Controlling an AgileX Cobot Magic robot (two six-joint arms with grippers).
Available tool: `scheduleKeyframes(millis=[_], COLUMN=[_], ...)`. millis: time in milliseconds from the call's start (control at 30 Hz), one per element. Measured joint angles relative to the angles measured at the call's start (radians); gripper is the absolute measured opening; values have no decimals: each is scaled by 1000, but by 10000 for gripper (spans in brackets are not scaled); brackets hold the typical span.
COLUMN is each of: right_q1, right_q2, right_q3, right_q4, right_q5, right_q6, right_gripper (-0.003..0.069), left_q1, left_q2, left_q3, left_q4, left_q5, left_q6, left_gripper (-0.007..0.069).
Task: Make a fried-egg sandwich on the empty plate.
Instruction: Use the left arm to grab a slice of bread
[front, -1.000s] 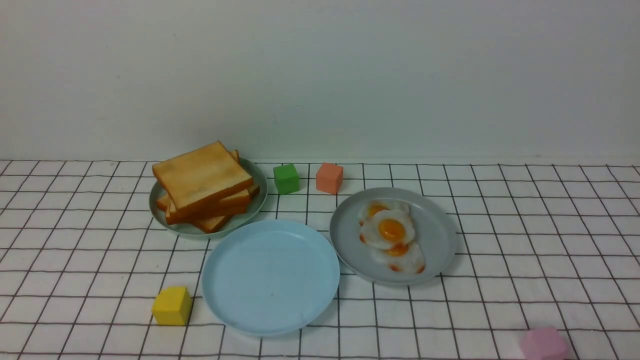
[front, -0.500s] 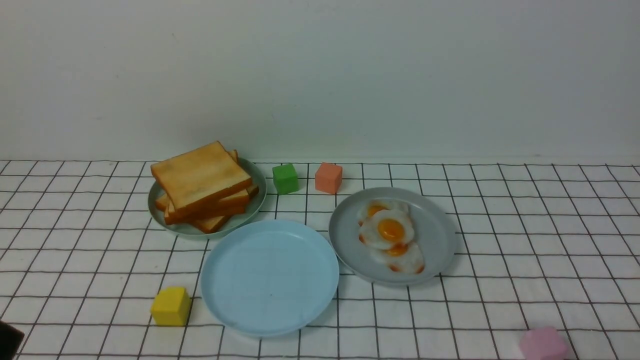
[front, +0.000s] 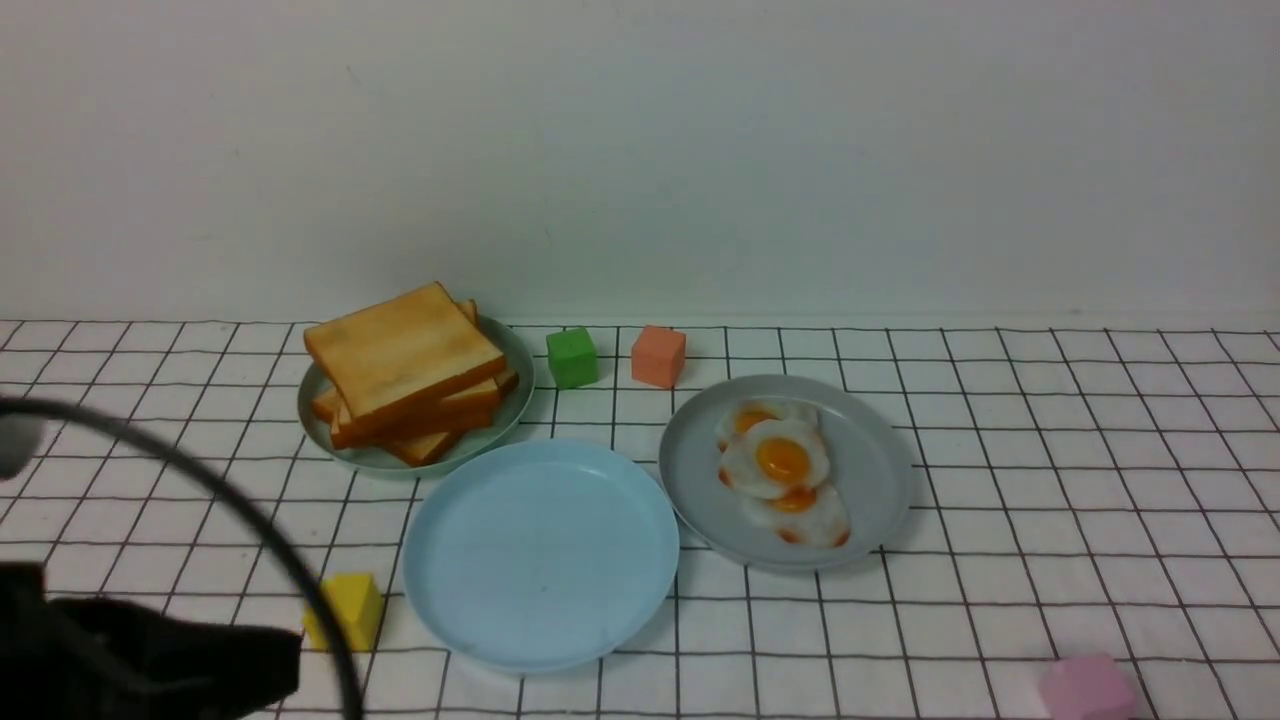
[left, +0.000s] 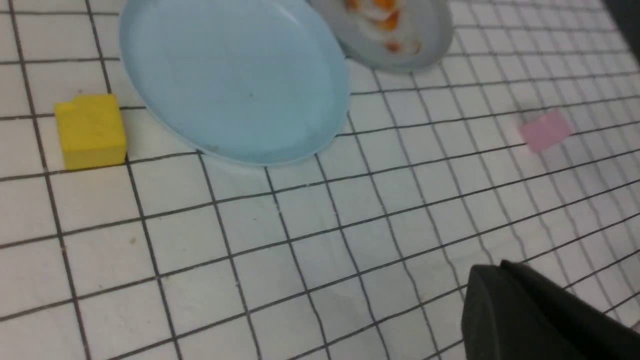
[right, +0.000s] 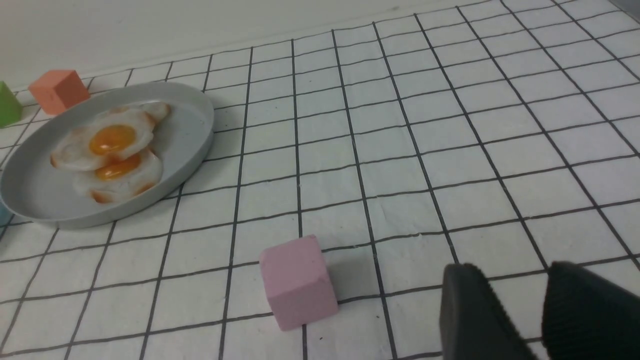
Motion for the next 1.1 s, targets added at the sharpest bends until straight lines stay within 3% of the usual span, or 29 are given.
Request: scheduleKeyframes(millis=[133,267,367,467,533,667,867,1033,1100], right_q1=[0,0,0,2,30,147,291,331,337], right_q2=[0,0,0,0,10,163,488,615,664], right_q3=[1,11,11,0,-107,-442,-818,-927,-943], right_q4=[28,204,279,305,298,254,251,258,277], right_q5=[-17,-160,-288,-314,-185,178,662,765,765], right_q6=[26,166,223,244,233,21,-196,-257,-301], right_gripper=[242,241,239,218,144,10,-12,-10,-9], left_q1=[-4,-4,-4,-4,-4,-4,-4,6,14], left_q2=[129,260,344,412,492,622,841,1009,1109], left_q3=[-53,-123,-156,-185,-236,-361,-595,-778,-885], left_q4=[40,67,71,74,98,188,280,326,361], left_q5=[-17,-16,-10,-10,-12,-29,-26,11,35], left_q6=[13,107,167,187,193,191,179,178,178], left_gripper=[-13,-13,-13,-13,-13,-13,-13,-8,36])
